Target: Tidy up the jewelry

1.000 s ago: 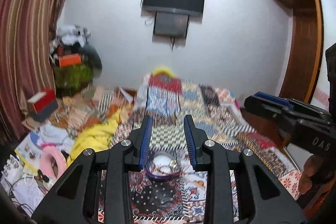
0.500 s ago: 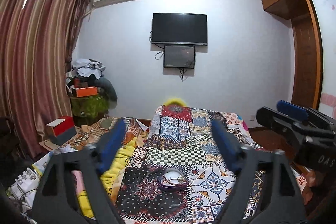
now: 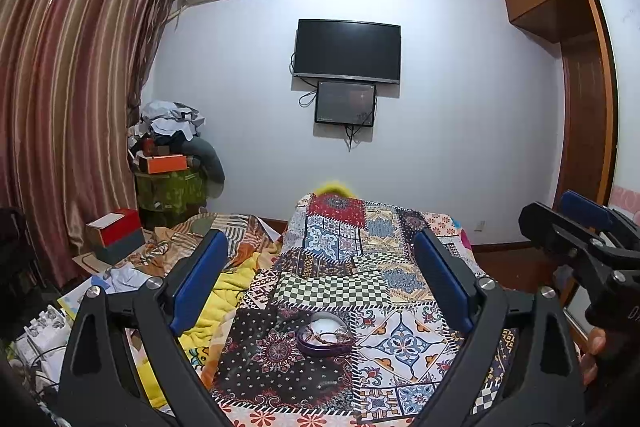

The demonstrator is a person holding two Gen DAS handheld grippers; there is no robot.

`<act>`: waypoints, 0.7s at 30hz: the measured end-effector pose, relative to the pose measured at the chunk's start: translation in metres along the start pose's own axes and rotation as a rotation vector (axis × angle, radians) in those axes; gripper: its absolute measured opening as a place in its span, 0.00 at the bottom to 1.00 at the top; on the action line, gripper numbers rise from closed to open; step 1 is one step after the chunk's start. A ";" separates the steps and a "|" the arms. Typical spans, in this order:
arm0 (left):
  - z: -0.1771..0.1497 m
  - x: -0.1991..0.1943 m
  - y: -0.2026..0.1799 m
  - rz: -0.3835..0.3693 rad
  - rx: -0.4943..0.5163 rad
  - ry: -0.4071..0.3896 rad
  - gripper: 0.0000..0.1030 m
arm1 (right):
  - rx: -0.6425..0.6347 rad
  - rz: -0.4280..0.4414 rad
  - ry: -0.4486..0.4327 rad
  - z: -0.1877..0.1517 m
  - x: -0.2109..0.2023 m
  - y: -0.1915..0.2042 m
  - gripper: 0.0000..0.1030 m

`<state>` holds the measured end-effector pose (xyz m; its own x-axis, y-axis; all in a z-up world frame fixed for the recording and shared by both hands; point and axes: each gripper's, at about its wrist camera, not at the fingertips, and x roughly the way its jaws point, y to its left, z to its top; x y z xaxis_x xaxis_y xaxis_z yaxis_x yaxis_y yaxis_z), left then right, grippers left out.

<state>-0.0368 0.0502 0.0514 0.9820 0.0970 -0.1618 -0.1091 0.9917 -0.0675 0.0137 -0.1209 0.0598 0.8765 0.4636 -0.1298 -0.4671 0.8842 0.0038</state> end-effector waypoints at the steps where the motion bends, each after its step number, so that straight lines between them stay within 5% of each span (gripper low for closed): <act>1: 0.000 0.000 -0.001 0.000 0.001 0.000 0.91 | -0.001 -0.001 0.001 -0.003 -0.001 0.001 0.98; 21: -0.002 0.000 -0.009 0.003 0.024 0.009 0.99 | 0.005 -0.010 0.026 -0.003 -0.001 0.000 0.98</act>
<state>-0.0363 0.0413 0.0503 0.9803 0.0994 -0.1707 -0.1083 0.9932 -0.0437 0.0126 -0.1220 0.0569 0.8778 0.4531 -0.1555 -0.4576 0.8891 0.0076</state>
